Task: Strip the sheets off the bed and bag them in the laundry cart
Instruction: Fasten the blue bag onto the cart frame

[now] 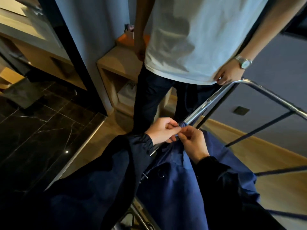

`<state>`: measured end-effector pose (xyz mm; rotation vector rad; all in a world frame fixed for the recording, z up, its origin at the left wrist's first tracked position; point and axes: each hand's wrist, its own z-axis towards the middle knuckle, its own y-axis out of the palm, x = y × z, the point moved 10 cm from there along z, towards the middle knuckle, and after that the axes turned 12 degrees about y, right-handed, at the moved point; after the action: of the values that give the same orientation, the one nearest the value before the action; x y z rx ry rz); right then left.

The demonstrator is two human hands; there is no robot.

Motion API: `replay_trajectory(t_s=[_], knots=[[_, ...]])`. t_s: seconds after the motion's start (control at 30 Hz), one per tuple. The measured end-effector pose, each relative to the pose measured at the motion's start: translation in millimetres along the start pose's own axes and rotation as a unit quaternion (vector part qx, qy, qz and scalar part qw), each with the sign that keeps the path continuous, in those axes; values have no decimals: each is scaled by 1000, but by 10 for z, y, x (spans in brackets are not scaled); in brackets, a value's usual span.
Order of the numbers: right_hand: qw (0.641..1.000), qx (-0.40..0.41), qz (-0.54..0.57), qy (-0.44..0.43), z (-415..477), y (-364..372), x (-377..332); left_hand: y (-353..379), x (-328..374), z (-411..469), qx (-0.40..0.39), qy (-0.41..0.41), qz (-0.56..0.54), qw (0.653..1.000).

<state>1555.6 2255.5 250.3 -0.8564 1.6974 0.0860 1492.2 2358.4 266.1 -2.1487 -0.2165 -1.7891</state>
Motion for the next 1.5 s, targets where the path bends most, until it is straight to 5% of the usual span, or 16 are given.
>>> replay_trajectory(t_s=[0.2, 0.27, 0.33, 0.43, 0.63, 0.83, 0.97, 1.27, 1.5], knots=[[997, -58, 17, 48, 135, 157, -10, -121, -271, 296, -12, 24, -25, 999], [993, -44, -105, 37, 176, 209, -17, -135, -308, 427, -27, 36, 7, 999], [960, 44, -278, -11, 169, 138, -140, -119, -331, 519, -31, 31, 11, 999], [924, 129, -354, -73, 151, 39, -345, -49, -369, 652, -33, 16, -1, 999], [842, 106, -474, -237, 152, 157, -487, 31, -449, 763, -52, 36, -6, 998], [919, 122, -337, -167, 344, 67, -359, 76, -674, 728, -33, -51, -158, 986], [938, 188, -253, -146, 375, -131, -479, 88, -741, 768, -61, -92, -222, 969], [938, 181, -257, -144, 576, -122, -1036, 230, -817, 902, -162, 7, -33, 986], [936, 89, -341, -15, 1077, -117, -498, 281, -1067, 1023, -161, -84, -45, 982]])
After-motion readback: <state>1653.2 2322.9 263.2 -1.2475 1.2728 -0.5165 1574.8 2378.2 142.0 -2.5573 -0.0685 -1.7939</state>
